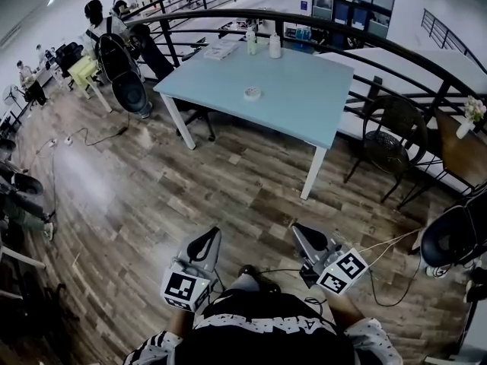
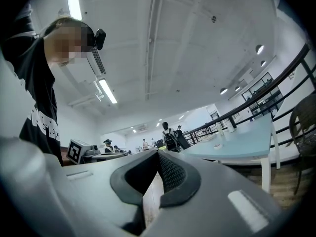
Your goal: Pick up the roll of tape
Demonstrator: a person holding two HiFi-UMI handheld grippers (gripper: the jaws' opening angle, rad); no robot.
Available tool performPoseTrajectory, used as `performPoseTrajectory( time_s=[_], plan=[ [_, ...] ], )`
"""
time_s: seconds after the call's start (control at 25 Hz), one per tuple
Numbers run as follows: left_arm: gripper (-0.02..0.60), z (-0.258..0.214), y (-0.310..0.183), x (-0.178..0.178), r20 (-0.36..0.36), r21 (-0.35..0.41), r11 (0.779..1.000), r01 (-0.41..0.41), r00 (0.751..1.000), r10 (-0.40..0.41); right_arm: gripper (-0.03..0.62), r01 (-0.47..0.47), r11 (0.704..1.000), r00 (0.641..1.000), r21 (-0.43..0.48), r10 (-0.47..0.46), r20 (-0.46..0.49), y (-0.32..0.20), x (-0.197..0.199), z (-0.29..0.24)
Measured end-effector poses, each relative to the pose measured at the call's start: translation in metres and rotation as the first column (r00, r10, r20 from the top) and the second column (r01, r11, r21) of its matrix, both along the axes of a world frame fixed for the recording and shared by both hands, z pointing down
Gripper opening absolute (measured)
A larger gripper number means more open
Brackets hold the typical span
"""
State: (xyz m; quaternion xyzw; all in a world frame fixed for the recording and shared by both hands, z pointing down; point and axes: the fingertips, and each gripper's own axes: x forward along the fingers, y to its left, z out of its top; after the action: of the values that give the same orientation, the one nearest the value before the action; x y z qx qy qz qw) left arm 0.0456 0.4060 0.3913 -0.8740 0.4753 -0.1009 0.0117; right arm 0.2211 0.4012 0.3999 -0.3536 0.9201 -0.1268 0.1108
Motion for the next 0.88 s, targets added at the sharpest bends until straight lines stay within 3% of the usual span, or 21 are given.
performPoseTrajectory(
  time_s=[0.16,0.48,0.88],
  plan=[
    [0.000,0.006,-0.013,0.004,-0.010,-0.016,1.000,-0.005,1.000,0.005,0.000,-0.004,1.000,1.000,-0.005,0.004,-0.017,-0.008,0.003,0.002],
    [0.000,-0.001,-0.065,0.023,-0.037,0.016,0.996,-0.089,0.995,0.089,0.000,-0.076,0.997,0.996,0.010,0.077,-0.040,-0.049,0.017,-0.005],
    [0.000,0.006,-0.129,-0.015,-0.055,0.013,0.997,-0.075,0.996,0.076,0.000,-0.095,0.995,0.994,-0.009,0.095,-0.051,-0.109,-0.010,0.002]
  ],
)
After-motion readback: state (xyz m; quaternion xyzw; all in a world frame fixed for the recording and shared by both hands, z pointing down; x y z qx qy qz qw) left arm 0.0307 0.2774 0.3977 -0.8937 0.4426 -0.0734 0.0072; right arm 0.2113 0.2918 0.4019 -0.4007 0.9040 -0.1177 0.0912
